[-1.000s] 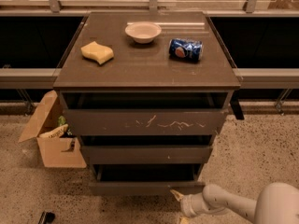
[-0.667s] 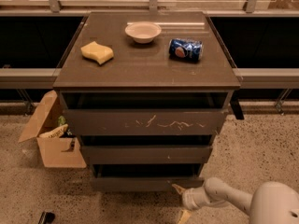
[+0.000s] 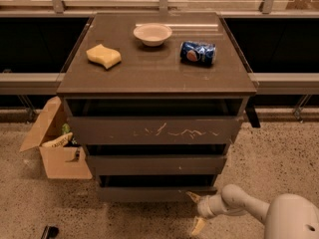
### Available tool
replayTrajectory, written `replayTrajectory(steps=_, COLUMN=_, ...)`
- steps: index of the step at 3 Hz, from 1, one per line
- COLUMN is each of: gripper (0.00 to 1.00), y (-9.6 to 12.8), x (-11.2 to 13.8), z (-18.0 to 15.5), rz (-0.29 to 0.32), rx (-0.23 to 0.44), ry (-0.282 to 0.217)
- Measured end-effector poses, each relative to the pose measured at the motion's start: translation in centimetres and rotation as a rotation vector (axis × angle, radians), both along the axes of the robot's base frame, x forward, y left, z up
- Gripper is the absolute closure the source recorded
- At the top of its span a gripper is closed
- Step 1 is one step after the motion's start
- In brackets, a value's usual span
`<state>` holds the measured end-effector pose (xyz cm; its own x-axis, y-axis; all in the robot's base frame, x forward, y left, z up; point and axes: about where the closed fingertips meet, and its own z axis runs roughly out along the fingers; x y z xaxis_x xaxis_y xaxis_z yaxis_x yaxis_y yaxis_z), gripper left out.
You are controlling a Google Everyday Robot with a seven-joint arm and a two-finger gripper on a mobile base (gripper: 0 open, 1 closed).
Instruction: Close bottom drawer
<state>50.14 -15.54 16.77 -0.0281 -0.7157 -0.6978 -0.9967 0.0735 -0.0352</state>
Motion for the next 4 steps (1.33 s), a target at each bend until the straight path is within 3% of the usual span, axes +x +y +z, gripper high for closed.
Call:
replayTrajectory(steps=3, gripper=0.0, y=-3.3, x=-0.6, z=0.6, rz=-0.053, rx=0.043, ry=-0.008)
replayTrajectory(steps=4, gripper=0.0, y=-3.9, x=-1.1, z=1.1, rz=-0.04, rx=0.074, ry=-0.007)
